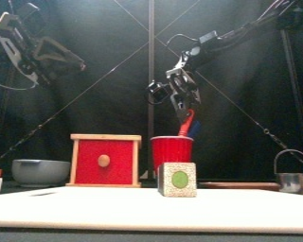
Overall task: Cut the sushi into 4 pieces with the knife
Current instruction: Pick up the knife at its handle with right hand
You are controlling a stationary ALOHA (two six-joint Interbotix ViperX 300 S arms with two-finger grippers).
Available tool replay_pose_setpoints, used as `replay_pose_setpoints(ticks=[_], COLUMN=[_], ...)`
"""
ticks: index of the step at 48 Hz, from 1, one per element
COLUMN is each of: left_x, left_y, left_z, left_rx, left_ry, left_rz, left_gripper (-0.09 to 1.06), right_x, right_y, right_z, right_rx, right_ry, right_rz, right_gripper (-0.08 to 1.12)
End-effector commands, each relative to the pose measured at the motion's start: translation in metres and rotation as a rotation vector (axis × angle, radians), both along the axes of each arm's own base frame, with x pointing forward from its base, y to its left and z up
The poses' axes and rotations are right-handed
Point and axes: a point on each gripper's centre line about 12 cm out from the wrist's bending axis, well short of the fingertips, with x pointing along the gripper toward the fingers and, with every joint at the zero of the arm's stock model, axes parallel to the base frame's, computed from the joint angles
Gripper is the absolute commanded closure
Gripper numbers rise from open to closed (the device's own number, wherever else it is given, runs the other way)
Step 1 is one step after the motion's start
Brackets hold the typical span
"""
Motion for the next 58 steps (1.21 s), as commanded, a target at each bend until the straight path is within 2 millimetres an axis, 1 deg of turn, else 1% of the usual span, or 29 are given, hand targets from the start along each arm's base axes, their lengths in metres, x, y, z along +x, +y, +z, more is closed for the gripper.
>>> replay_pose_setpoints(ticks=[1, 13, 24, 36, 42, 48, 54, 58], left_x=[0.002, 0.002, 0.002, 0.002, 0.002, 0.002, 0.002, 0.002], left_y=[0.001, 0.001, 0.001, 0.0, 0.001, 0.001, 0.001, 0.001], left_z=[0.005, 0.003, 0.004, 0.004, 0.003, 0.003, 0.004, 0.003], left_rx=[0.001, -0.001, -0.001, -0.001, -0.002, -0.001, -0.001, -0.002], left_ry=[-0.018, -0.006, -0.006, -0.006, -0.005, -0.005, -0.006, -0.005], left_rz=[0.003, 0.004, 0.004, 0.002, 0.003, 0.004, 0.005, 0.005], left_gripper=[0.39, 0.39, 0.39, 0.39, 0.39, 0.39, 0.39, 0.39], right_x=[0.001, 0.003, 0.001, 0.002, 0.002, 0.006, 0.009, 0.012], right_y=[0.001, 0.004, 0.007, 0.005, 0.004, 0.005, 0.003, 0.002], right_z=[0.01, 0.004, 0.0, 0.0, 0.001, 0.007, 0.019, 0.034], right_rx=[-0.006, 0.011, 0.014, -0.01, -0.013, -0.022, -0.032, -0.042], right_ry=[-0.018, -0.003, 0.022, 0.033, 0.03, 0.012, -0.006, -0.024], right_rz=[0.008, 0.024, 0.053, 0.061, 0.062, 0.065, 0.071, 0.075], right_gripper=[0.47, 0.47, 0.47, 0.52, 0.58, 0.69, 0.82, 0.91])
